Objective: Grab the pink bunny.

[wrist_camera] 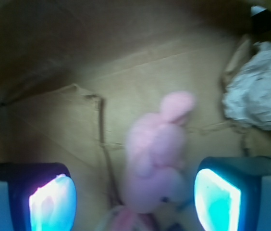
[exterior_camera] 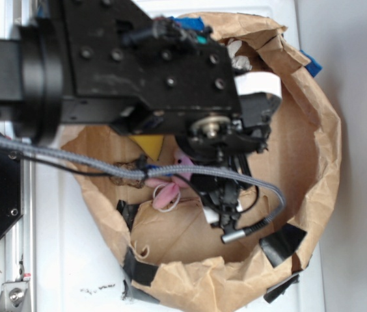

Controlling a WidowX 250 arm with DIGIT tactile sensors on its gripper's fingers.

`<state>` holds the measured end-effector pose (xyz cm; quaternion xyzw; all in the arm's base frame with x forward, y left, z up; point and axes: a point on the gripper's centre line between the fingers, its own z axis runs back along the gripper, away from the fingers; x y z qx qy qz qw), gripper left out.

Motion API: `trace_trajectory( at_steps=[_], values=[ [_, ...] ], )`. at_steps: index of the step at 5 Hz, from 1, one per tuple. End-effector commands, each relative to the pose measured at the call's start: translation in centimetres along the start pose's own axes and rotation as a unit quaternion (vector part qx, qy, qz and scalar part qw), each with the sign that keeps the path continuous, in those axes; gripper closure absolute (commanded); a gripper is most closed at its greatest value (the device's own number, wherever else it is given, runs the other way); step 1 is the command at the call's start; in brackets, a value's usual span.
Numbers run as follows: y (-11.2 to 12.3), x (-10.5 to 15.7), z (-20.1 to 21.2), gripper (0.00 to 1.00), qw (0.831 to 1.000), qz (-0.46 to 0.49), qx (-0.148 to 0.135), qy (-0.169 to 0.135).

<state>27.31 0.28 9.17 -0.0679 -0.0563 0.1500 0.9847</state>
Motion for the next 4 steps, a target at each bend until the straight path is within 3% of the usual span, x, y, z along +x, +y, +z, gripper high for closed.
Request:
trace_trajectory(
  at_steps=[1, 2, 4],
  values=[
    [-0.9, 1.1, 0.3, 0.0, 0.999, 0.022, 0.003, -0.039],
    [-1.5, 1.4, -0.5, 0.0, 0.999, 0.022, 0.023, -0.039],
    [-1.9, 2.3, -2.6, 0.0, 0.998, 0.02, 0.036, -0.037]
  ],
)
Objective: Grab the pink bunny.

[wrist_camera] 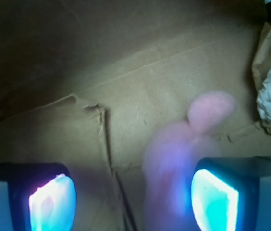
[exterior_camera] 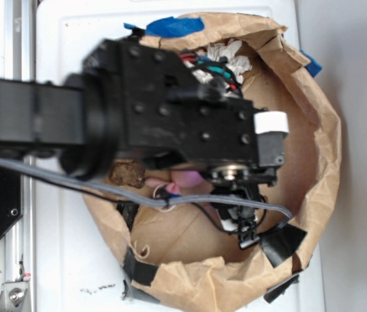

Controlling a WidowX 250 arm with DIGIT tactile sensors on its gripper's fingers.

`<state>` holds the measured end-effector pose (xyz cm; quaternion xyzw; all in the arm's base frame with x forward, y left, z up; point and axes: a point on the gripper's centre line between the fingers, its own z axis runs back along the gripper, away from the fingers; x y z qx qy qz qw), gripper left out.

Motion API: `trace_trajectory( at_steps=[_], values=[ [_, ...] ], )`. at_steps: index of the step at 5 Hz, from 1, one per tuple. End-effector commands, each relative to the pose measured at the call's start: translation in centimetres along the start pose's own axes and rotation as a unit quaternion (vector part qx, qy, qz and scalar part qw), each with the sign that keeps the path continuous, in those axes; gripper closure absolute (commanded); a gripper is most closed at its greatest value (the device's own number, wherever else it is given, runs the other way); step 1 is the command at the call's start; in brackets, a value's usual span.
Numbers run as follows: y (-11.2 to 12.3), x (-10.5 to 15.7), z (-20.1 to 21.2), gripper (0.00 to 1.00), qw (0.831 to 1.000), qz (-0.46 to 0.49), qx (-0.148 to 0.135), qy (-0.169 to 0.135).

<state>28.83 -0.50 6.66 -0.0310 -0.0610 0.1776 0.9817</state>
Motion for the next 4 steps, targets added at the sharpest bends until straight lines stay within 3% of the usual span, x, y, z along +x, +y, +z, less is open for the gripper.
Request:
trace_trajectory(
  at_steps=[1, 2, 4],
  values=[
    [-1.5, 1.3, -0.7, 0.0, 1.0, -0.007, 0.012, -0.015],
    [-1.7, 1.2, -1.0, 0.0, 1.0, -0.006, 0.022, -0.019],
    [-0.3, -0.2, 1.7, 0.0, 1.0, -0.016, -0.012, -0.019]
  ],
)
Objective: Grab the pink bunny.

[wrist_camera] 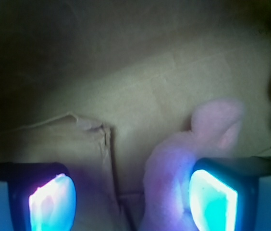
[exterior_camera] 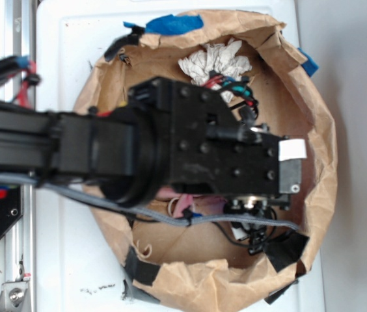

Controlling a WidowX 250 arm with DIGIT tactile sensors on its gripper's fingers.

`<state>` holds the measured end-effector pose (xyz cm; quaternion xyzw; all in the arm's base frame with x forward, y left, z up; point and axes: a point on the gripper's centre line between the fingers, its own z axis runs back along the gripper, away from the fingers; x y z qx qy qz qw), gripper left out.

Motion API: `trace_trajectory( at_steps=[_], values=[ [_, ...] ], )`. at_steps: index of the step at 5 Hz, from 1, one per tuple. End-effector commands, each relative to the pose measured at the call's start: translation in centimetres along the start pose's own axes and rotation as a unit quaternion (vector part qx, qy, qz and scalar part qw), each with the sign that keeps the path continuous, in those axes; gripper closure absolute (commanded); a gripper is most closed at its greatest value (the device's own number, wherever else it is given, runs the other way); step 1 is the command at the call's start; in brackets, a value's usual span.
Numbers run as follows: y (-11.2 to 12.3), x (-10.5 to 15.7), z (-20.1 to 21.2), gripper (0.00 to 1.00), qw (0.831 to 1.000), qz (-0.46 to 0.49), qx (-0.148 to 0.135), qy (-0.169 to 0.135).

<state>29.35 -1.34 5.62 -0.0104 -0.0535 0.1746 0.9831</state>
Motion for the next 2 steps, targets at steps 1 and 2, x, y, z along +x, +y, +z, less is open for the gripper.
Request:
trace_trajectory(
  at_steps=[1, 2],
  values=[
    [1.39, -1.29, 3.69, 0.0, 0.999, -0.016, -0.036, -0.029],
    [1.93, -1.77, 2.84, 0.0, 0.999, -0.008, -0.025, -0.038]
  ],
)
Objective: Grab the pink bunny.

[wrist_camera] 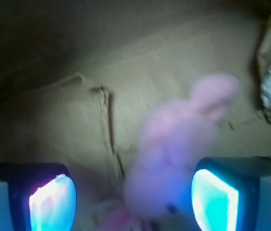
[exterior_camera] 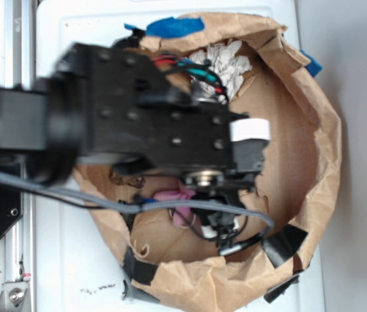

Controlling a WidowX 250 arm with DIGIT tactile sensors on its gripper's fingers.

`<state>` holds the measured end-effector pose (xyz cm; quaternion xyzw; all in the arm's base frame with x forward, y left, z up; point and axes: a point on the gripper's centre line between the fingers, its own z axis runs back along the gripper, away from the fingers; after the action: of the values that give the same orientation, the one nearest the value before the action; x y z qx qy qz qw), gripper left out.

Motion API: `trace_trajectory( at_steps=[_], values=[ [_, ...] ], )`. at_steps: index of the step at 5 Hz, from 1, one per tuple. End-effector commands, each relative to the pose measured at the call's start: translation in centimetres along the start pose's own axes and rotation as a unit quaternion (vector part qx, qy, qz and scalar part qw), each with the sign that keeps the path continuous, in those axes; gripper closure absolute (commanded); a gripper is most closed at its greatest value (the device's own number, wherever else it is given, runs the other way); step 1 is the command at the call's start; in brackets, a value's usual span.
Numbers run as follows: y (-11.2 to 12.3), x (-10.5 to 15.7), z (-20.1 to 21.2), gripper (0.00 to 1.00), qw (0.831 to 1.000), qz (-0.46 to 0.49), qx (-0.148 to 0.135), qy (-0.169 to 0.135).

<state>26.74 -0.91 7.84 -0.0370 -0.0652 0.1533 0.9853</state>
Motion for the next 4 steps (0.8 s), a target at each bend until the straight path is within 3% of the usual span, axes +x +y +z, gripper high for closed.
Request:
trace_trajectory(
  at_steps=[1, 4],
  values=[
    [1.3, 1.0, -1.6, 0.0, 0.999, 0.012, 0.012, -0.036],
    [0.1, 1.5, -2.8, 0.0, 0.999, 0.006, 0.031, -0.03]
  ],
)
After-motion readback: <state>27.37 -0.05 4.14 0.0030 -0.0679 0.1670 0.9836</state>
